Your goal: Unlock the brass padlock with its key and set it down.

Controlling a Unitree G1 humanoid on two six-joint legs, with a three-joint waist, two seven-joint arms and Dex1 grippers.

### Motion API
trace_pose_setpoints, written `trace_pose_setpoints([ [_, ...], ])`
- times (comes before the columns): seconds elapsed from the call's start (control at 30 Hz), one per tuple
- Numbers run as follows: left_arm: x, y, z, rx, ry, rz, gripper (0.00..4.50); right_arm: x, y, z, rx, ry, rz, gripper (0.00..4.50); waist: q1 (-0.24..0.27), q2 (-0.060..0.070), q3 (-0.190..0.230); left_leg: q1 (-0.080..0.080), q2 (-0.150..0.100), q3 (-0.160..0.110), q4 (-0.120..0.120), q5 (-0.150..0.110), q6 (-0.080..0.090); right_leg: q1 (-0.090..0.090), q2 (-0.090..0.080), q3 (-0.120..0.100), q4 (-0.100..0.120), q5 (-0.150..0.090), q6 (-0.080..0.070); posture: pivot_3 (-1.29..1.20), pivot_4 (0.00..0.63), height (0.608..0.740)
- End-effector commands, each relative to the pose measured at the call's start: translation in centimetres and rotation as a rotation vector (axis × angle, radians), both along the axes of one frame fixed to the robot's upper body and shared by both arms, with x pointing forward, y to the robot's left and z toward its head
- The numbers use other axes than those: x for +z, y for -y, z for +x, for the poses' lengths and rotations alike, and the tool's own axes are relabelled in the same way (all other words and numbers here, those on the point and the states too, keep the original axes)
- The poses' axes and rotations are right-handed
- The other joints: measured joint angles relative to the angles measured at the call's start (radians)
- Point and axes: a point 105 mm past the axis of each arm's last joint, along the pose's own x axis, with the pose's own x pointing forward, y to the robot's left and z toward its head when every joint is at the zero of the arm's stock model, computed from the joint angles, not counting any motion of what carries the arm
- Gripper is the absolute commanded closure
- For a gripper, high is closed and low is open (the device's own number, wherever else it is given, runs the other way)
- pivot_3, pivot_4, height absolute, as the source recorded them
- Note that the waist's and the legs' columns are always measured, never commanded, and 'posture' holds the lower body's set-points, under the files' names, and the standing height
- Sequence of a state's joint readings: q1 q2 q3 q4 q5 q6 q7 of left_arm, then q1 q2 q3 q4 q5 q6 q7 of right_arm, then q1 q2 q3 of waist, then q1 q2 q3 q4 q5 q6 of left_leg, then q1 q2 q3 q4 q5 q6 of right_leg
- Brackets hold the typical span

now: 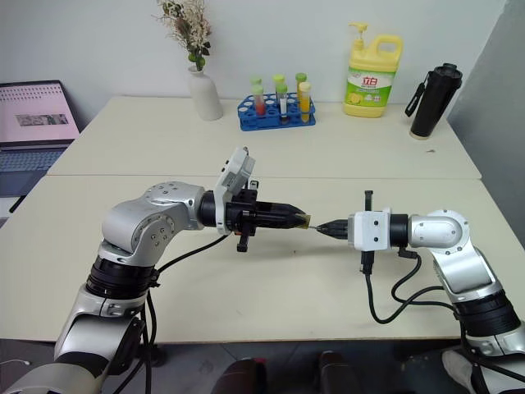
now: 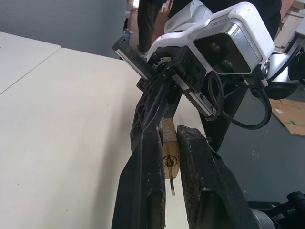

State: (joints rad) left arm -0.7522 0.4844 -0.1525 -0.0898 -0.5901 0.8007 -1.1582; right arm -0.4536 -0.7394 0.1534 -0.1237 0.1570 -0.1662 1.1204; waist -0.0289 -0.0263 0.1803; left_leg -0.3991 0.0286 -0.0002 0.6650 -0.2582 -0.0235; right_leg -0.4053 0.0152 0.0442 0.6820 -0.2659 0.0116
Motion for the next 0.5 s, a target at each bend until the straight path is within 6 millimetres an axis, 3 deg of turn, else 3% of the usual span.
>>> trace_pose_setpoints([
  [0.03,0.76,0.07,-0.44,-0.016,0.044,-0.012,4.36,1.08,-0.35,-0.55,0.033,0.037,0.023,4.50,0.000,0.000,0.000,0.000,0.000,0.000,0.000,0.000,0.000,0.000,0.000,0.000,0.000,0.000,0.000,0.00,0.150,0.740],
  [0.5,0.64,0.06,-0.56,-0.023,0.023,-0.008,4.36,1.51,0.01,-0.17,0.011,0.103,0.047,4.50,0.000,0.000,0.000,0.000,0.000,0.000,0.000,0.000,0.000,0.000,0.000,0.000,0.000,0.000,0.000,0.00,0.150,0.740],
])
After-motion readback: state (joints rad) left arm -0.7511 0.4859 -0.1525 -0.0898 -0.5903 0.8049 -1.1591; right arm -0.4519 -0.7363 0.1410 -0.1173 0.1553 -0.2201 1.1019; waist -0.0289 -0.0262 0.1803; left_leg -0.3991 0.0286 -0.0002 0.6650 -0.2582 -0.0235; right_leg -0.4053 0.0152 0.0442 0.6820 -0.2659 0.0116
